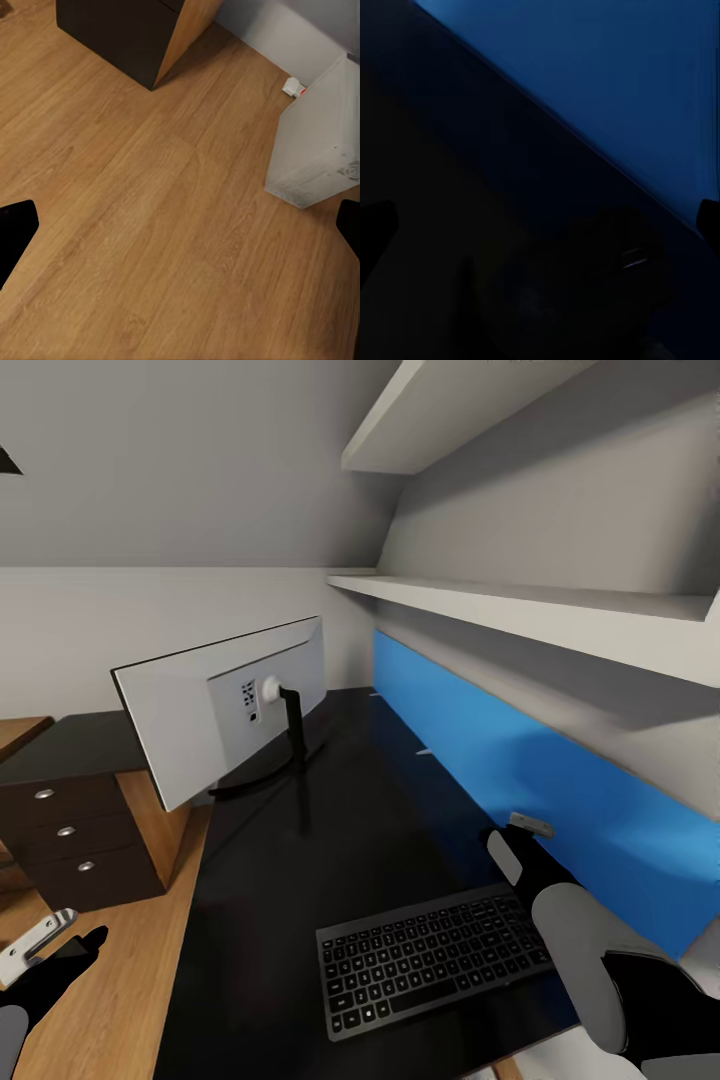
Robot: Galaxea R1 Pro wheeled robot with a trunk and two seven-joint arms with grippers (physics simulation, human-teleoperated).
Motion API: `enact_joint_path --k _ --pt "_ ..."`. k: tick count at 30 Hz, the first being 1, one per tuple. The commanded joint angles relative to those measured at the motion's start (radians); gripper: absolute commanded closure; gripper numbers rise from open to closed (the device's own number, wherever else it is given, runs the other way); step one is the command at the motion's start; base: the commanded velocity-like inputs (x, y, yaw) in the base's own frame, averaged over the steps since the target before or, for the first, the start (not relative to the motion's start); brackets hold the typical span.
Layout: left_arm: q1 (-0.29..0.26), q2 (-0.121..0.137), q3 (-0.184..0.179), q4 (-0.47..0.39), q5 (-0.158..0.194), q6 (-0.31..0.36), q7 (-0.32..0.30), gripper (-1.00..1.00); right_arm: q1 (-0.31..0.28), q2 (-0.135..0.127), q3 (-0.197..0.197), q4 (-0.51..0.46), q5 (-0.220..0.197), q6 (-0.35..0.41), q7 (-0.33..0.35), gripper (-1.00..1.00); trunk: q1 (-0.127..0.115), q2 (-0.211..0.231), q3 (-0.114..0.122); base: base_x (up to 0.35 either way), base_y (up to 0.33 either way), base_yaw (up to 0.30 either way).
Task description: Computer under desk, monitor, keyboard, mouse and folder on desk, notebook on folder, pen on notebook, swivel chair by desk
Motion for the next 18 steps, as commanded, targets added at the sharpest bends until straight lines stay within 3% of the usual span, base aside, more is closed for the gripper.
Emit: enact_joint_path --k 1,18 --pt "-0.001 0.000 0.000 -0.001 0.011 0.003 0.009 -1.00 0.000 0.000 0.001 -0.002 -0.009 0.003 -0.005 -1.00 0.000 -0.001 -0.001 0.000 0.000 -0.048" --pt "-0.001 0.000 0.000 -0.001 0.011 0.003 0.009 -1.00 0.000 0.002 0.001 0.000 -0.008 0.010 -0.005 -1.00 0.000 -0.001 -0.001 0.000 0.000 -0.007"
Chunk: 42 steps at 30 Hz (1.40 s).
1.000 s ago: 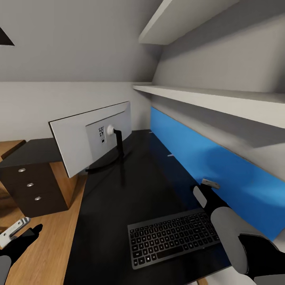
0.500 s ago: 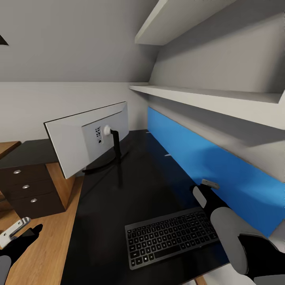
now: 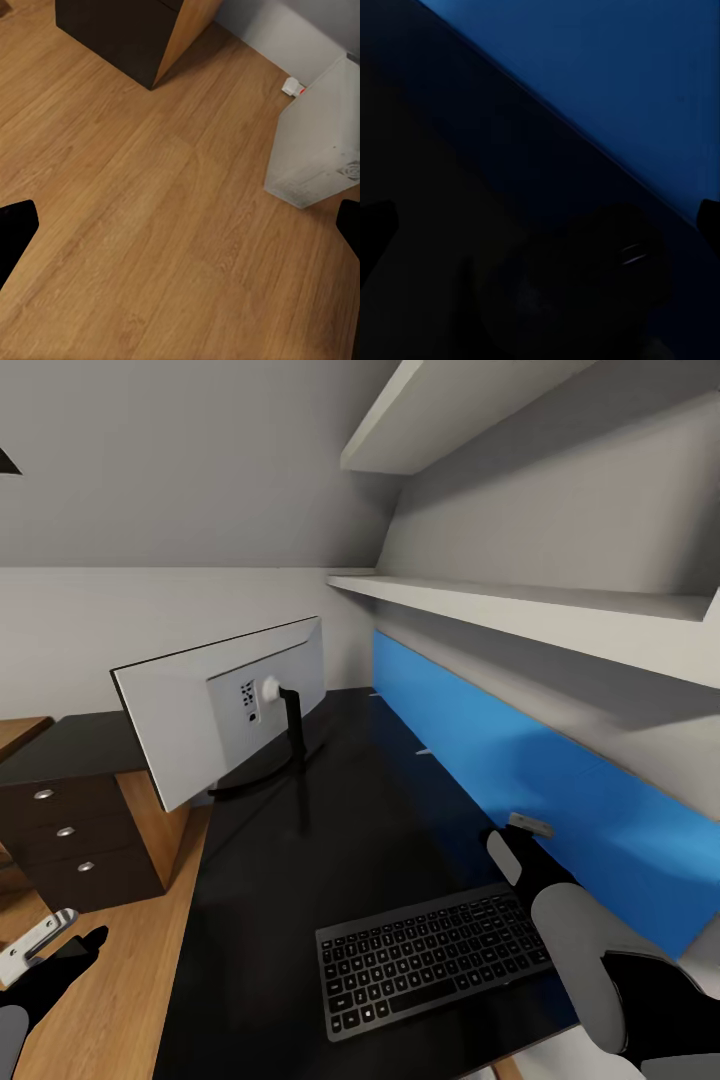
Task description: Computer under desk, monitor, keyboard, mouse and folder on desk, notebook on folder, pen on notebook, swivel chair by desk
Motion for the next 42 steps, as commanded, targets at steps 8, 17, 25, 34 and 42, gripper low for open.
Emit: enact_joint_path --k 8,17,25,34,42 --pt "-0.001 0.001 0.000 -0.001 0.011 0.003 0.009 -1.00 0.000 -0.002 0.000 -0.002 -0.009 0.008 -0.006 -1.00 0.000 -0.001 -0.001 0.000 0.000 0.000" --pt "-0.001 0.001 0.000 -0.001 0.011 0.003 0.009 -1.00 0.000 -0.003 -0.001 -0.002 -0.009 0.011 -0.008 -1.00 0.000 -0.001 -0.001 0.000 0.000 0.000" --pt "-0.001 0.002 0.000 -0.001 0.011 0.003 0.009 -1.00 0.000 -0.003 -0.001 -0.002 -0.008 0.013 -0.008 -1.00 0.004 -0.008 -0.004 0.000 0.000 0.000" --pt "-0.001 0.002 0.001 -0.001 0.011 0.003 0.008 -1.00 0.000 -0.002 0.000 -0.002 -0.007 0.013 -0.008 -1.00 0.023 -0.043 -0.020 0.000 0.000 0.000" --pt "-0.001 0.002 0.002 -0.002 0.010 0.003 0.009 -1.00 0.000 -0.002 0.000 -0.002 -0.007 0.013 -0.008 -1.00 0.023 -0.043 -0.020 0.000 0.000 0.000"
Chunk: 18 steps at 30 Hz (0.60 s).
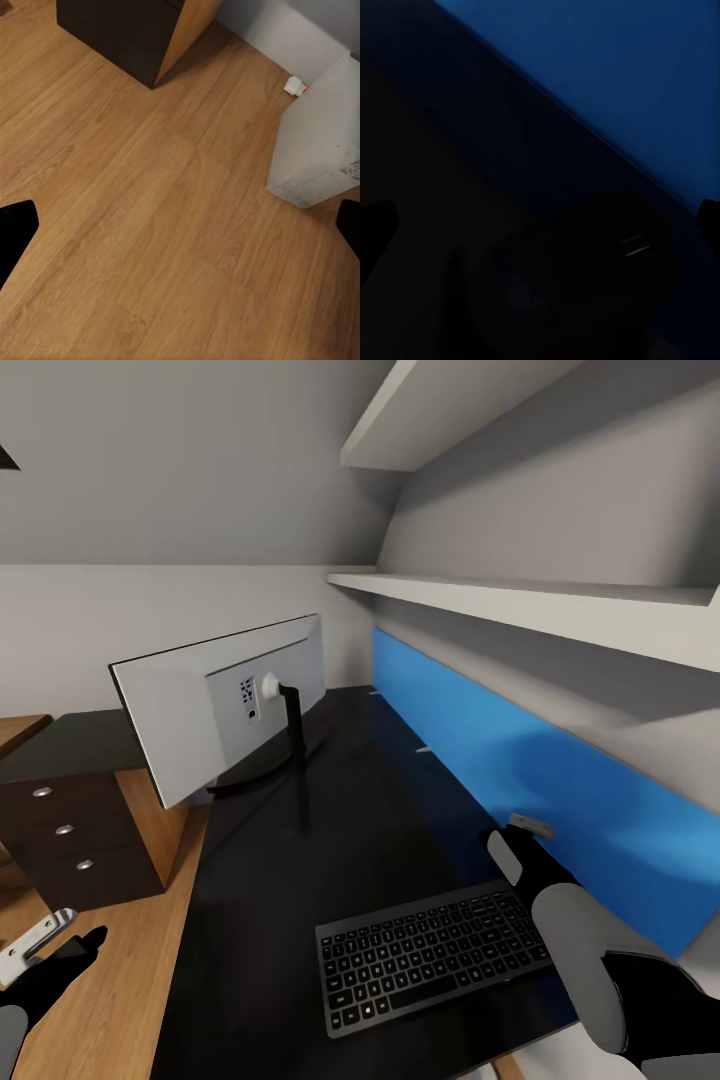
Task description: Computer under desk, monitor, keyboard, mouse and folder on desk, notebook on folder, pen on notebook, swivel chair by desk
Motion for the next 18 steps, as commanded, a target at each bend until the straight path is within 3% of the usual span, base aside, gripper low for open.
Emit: enact_joint_path --k 1,6,18 --pt "-0.001 0.000 0.000 -0.002 0.010 0.003 0.009 -1.00 0.000 0.000 0.001 -0.002 -0.009 0.003 -0.005 -1.00 0.004 -0.008 -0.004 0.000 0.000 0.000" --pt "-0.001 0.000 0.000 -0.002 0.010 0.002 0.009 -1.00 0.000 0.000 0.001 -0.002 -0.009 0.003 -0.005 -1.00 0.023 -0.043 -0.020 0.000 0.000 0.000" --pt "-0.001 0.000 0.000 -0.002 0.010 0.003 0.009 -1.00 0.000 -0.001 0.000 -0.002 -0.009 0.025 -0.005 -1.00 0.023 -0.043 -0.020 0.000 0.000 0.000"
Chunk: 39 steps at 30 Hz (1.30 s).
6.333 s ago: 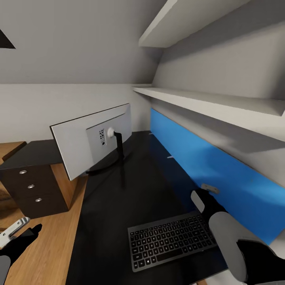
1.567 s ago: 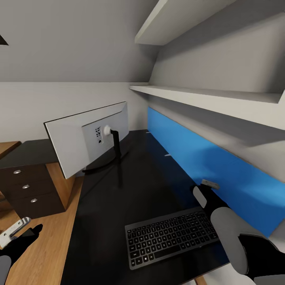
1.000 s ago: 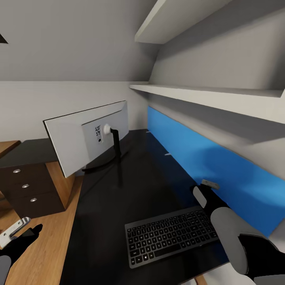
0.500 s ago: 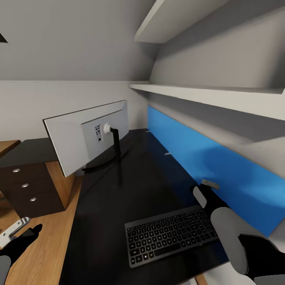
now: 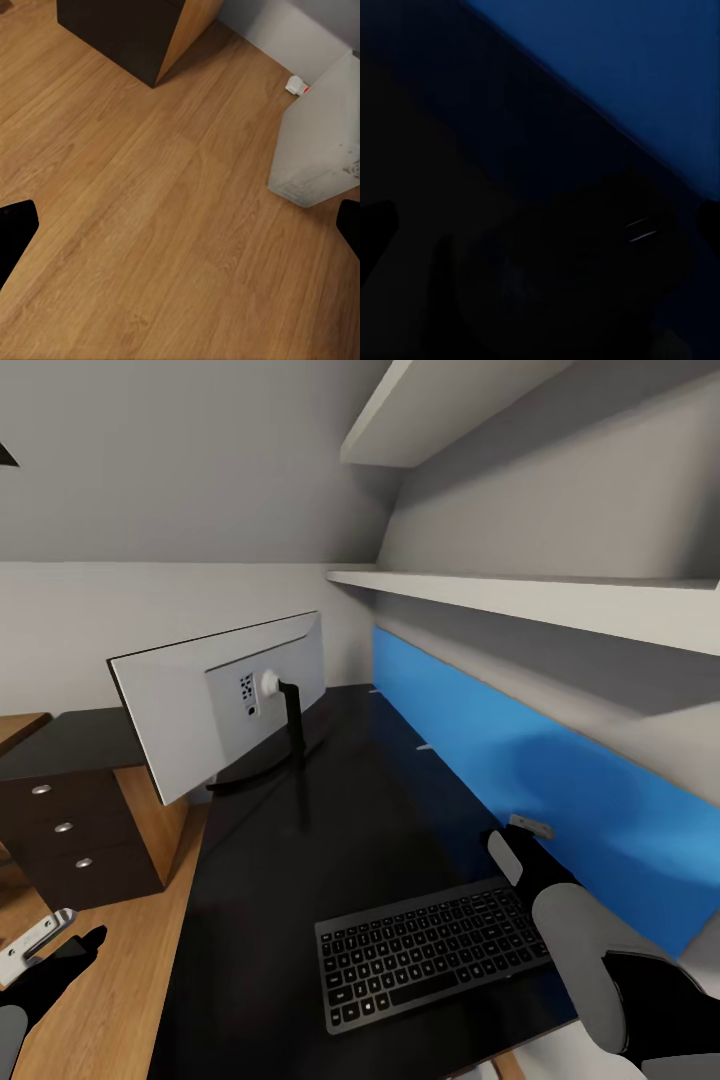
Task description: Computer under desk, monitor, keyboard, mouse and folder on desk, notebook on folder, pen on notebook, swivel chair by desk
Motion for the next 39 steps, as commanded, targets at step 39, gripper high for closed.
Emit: enact_joint_path --k 39 --pt "-0.001 0.000 -0.003 -0.001 0.011 0.003 0.008 -1.00 0.000 0.000 0.001 -0.002 -0.009 0.006 -0.006 -1.00 0.015 -0.029 -0.014 0.000 0.000 0.000"
